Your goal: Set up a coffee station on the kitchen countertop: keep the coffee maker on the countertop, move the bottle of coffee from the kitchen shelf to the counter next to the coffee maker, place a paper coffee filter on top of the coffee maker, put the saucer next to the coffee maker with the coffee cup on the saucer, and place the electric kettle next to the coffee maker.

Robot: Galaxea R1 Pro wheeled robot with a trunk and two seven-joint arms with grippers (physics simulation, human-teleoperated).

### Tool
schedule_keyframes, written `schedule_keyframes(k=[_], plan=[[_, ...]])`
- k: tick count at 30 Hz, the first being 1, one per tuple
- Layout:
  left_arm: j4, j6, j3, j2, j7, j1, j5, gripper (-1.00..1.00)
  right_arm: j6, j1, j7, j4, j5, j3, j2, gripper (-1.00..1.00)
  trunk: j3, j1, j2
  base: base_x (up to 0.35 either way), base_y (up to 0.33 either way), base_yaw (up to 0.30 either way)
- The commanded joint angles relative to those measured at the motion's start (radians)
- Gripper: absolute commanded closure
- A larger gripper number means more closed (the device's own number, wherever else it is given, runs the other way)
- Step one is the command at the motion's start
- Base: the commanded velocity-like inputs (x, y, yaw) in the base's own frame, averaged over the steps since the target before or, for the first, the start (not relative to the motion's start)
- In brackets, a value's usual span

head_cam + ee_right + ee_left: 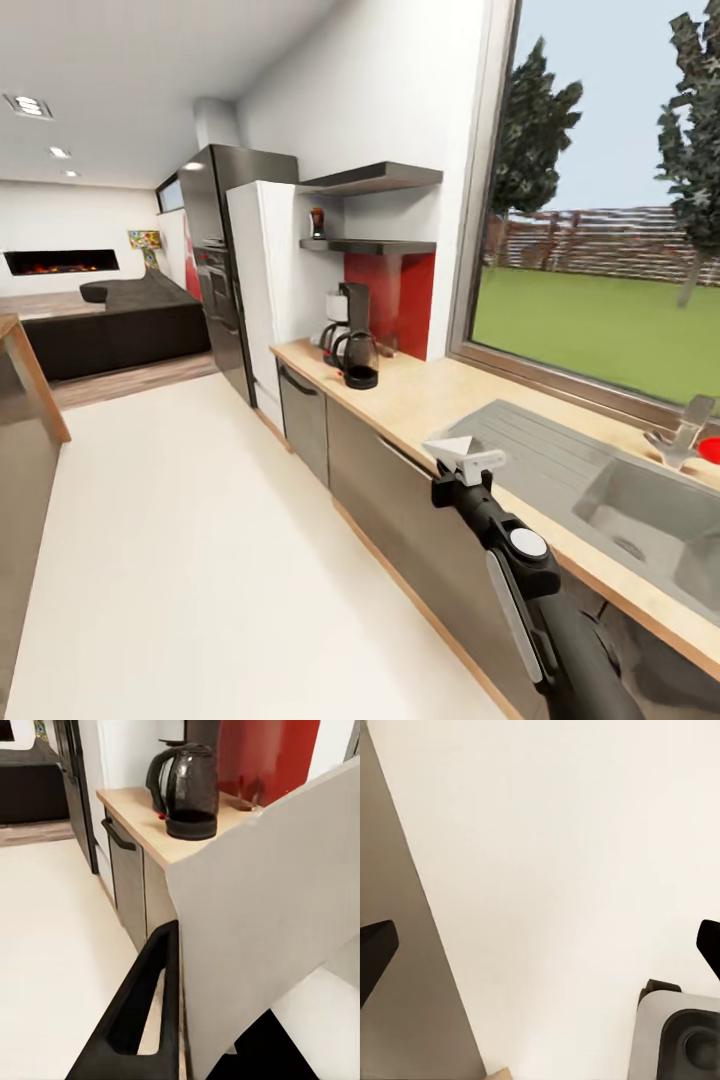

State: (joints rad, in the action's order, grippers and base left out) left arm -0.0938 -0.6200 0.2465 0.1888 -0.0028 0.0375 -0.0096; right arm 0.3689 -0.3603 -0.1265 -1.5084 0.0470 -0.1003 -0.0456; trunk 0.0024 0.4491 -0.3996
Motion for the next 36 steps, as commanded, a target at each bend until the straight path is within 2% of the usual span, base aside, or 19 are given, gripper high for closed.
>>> schedule_keyframes(k=[1, 8, 36], plan=[[-0.001, -0.001, 0.002, 0.0, 0.0, 0.001, -0.001, -1.0, 0.005, 0.0, 0.001, -0.001, 0.004, 0.001, 0.0, 1.0, 0.0, 0.001, 0.0, 0.325, 0.034, 0.278], [-0.001, -0.001, 0.005, 0.0, 0.0, 0.001, -0.001, -1.0, 0.005, 0.0, 0.001, -0.001, 0.004, 0.001, 0.0, 1.0, 0.0, 0.001, 0.0, 0.329, 0.06, 0.278], [-0.002, -0.001, 0.005, 0.0, 0.0, 0.001, -0.001, -1.0, 0.005, 0.0, 0.001, 0.0, 0.004, 0.001, 0.0, 1.0, 0.0, 0.001, 0.0, 0.305, 0.158, 0.262]])
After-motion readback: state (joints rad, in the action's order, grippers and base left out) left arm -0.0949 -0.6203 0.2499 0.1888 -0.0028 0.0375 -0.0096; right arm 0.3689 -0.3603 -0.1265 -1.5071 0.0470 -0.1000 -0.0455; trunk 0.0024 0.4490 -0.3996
